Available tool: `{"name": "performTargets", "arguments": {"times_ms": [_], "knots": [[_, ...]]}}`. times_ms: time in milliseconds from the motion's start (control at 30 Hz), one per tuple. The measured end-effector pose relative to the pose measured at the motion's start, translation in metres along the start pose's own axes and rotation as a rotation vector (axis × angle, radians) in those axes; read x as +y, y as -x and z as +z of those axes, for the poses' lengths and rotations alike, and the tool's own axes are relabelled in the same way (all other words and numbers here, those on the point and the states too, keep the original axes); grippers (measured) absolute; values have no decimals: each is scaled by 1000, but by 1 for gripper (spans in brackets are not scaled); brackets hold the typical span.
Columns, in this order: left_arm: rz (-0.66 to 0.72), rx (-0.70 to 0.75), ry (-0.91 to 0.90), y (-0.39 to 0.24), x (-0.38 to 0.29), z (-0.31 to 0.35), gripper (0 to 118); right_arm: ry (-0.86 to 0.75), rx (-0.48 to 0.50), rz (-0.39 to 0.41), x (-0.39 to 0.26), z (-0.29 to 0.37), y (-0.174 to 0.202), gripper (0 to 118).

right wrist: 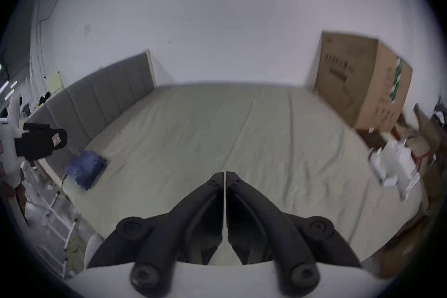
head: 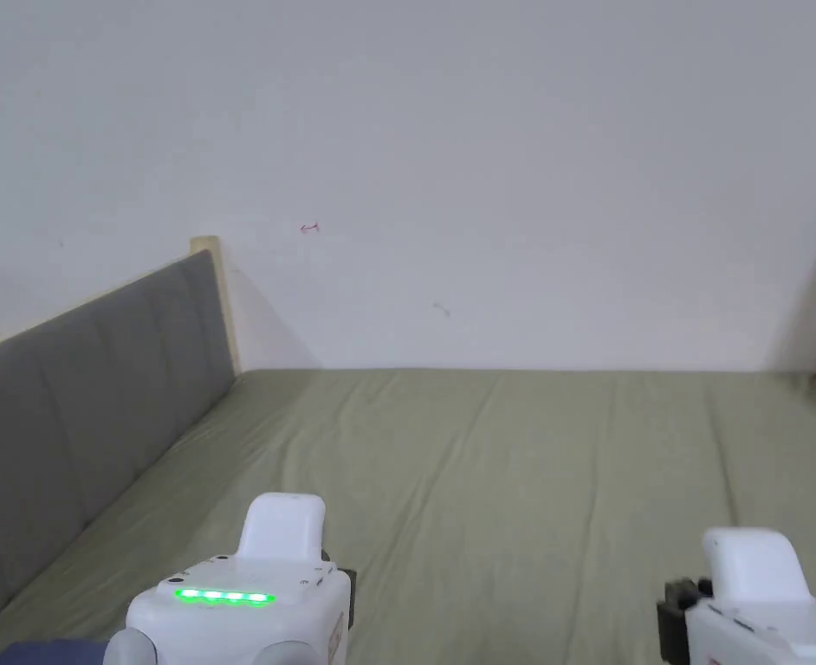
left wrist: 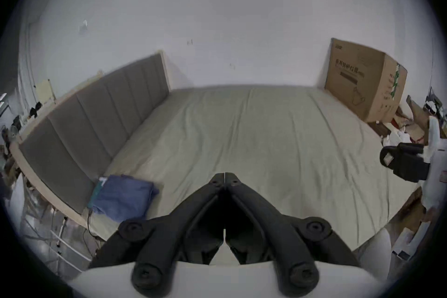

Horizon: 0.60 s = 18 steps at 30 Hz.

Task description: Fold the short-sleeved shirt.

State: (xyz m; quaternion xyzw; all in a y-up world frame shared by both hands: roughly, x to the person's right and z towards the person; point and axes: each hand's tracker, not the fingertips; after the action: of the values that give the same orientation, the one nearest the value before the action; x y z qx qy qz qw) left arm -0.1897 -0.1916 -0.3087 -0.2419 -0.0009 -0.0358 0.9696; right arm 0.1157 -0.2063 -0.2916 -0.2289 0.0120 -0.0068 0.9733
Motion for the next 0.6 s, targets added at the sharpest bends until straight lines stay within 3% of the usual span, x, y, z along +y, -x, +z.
{"name": "performTargets", "arguments": {"times_ms": [233, 400, 600], "knots": [[-3, 43, -201, -35, 27, 46, 0, -287, -139, 51, 45, 51, 15, 1], [30, 37, -261, -45, 34, 64, 0, -328, -131, 11, 56, 69, 11, 2], [41, 34, -290, -52, 36, 68, 0, -329, -146, 17, 52, 73, 10, 3]]}}
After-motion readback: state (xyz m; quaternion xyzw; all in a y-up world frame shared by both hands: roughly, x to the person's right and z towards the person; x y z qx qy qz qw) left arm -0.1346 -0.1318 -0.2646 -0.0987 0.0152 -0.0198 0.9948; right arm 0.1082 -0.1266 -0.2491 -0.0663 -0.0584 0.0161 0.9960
